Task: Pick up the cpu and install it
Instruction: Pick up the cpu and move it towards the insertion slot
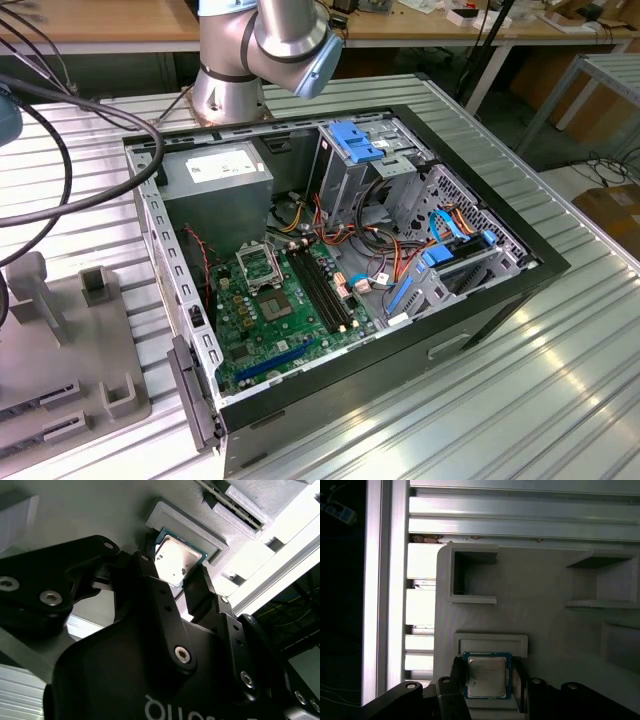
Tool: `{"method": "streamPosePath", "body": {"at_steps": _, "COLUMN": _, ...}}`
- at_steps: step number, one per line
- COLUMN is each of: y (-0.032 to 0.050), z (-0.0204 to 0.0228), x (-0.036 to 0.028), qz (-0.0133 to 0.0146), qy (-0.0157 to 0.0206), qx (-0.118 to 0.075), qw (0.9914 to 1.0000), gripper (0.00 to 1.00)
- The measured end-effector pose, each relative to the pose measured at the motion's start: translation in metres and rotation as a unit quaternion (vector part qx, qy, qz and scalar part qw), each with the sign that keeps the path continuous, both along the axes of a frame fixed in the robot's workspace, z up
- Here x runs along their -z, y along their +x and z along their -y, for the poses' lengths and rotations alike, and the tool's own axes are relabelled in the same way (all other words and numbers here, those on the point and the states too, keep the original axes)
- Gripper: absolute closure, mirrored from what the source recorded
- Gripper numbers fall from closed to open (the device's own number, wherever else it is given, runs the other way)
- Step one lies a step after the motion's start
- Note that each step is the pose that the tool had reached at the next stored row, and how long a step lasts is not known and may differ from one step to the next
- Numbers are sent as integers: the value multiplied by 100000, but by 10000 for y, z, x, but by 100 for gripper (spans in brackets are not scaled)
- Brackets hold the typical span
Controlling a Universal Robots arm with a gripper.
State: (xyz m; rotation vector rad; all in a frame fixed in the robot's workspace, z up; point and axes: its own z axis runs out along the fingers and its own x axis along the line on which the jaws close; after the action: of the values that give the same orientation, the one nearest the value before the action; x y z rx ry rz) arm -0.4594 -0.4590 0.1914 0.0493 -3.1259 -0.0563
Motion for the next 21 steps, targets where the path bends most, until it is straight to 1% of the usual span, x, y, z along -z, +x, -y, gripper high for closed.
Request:
{"method": "streamPosePath", "body": {"at_steps": 10, "y": -2, "z": 0, "x": 0, "qz": -2, "qy": -2, "qx": 3, "qw": 100000, "gripper": 51}}
{"method": "streamPosePath", "body": {"at_steps": 11, "y": -3, "z": 0, "x": 0, "qz": -2, "qy": -1, "qx": 2, "qw": 100000, "gripper": 50}}
{"method": "streamPosePath", "body": {"at_steps": 12, "y": -3, "z": 0, "x": 0, "qz": -1, "qy": 0, "qx": 0, "qw": 100000, "gripper": 44}}
{"method": "streamPosePath", "body": {"at_steps": 21, "y": -4, "z": 0, "x": -8, "qz": -3, "qy": -1, "qx": 0, "qw": 100000, "gripper": 44}}
